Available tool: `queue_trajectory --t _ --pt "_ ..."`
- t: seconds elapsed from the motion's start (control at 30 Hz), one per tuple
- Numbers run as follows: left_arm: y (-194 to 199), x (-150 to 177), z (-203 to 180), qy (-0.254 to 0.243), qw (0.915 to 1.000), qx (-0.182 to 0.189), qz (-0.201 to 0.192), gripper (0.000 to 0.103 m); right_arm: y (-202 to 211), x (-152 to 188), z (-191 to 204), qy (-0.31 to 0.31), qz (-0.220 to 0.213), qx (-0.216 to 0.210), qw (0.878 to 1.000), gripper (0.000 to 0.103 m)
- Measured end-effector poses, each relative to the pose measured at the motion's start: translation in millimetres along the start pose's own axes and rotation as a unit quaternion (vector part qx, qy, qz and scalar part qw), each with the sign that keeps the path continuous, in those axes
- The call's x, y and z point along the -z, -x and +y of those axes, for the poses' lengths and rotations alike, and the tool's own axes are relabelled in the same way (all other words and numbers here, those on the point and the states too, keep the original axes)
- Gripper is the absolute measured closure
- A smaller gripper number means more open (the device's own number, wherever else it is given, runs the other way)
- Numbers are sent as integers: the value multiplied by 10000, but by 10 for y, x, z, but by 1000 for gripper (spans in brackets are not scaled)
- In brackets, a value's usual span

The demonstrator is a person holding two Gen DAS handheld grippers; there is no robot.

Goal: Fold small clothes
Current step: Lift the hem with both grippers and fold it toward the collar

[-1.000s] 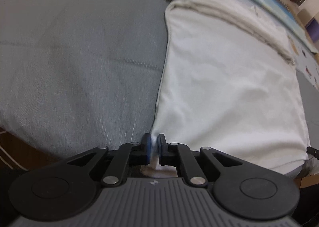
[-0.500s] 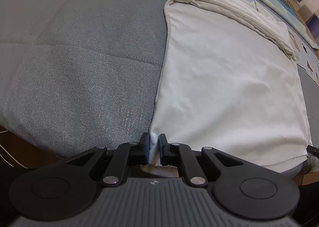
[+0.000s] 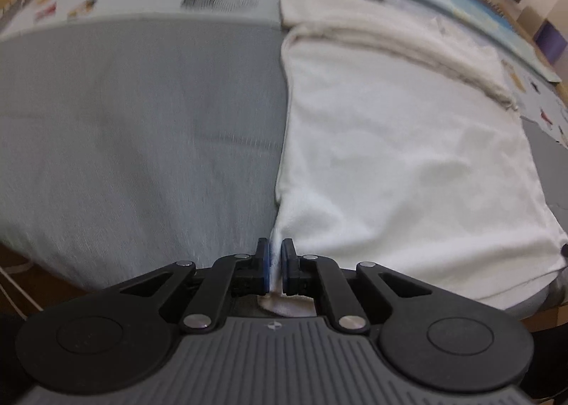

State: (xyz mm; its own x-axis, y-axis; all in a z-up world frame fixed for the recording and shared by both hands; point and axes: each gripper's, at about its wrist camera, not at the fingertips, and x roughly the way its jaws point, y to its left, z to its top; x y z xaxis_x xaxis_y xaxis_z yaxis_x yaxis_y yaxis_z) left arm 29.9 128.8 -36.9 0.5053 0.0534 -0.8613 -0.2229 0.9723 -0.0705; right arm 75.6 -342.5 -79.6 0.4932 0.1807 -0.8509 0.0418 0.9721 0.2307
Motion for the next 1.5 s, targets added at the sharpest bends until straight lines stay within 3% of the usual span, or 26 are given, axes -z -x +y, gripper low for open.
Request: queue_trajectory --t 0.2,0.27,0.47,0.63,0.73,0.87,1.0,1.1,1.33,1.43,1.5 --pt "398 -96 15 176 9980 436 -412 97 429 -88 4 -79 -764 -399 9962 96" --pt "650 -120 15 206 9953 742 -582 97 650 -140 6 9 -1024 -515 9934 96" --pt "1432 -116 98 150 9886 1152 -962 97 1516 -195 -41 245 -1796 -948 9789 97" --pt "2060 48 258 172 9802 1601 -1148 98 2241 1 -167 273 -2125 -1281 9684 97" --pt "2149 132 309 236 9792 1710 -1068 98 2499 157 -254 317 -2141 -1314 9674 97" --pt "1929 30 316 283 9841 1511 -891 98 2497 192 -303 185 -1984 -1322 9710 97" --pt "1613 -312 269 109 9870 1374 -828 97 2296 42 -251 200 -1951 -1012 9753 97" --pt "1365 -663 188 -317 9893 1187 -792 97 2161 -194 -192 354 -2028 -795 9753 97" --pt "642 -1379 30 -520 9921 971 -596 97 1623 -966 -95 694 -1929 -605 9769 97" --pt "232 -1483 49 -500 9933 993 -299 97 1272 -1280 -46 932 -1730 -548 9790 97" --pt "7 -1528 125 -166 9952 955 104 97 1013 -1414 -10 1190 -1596 -426 9791 97"
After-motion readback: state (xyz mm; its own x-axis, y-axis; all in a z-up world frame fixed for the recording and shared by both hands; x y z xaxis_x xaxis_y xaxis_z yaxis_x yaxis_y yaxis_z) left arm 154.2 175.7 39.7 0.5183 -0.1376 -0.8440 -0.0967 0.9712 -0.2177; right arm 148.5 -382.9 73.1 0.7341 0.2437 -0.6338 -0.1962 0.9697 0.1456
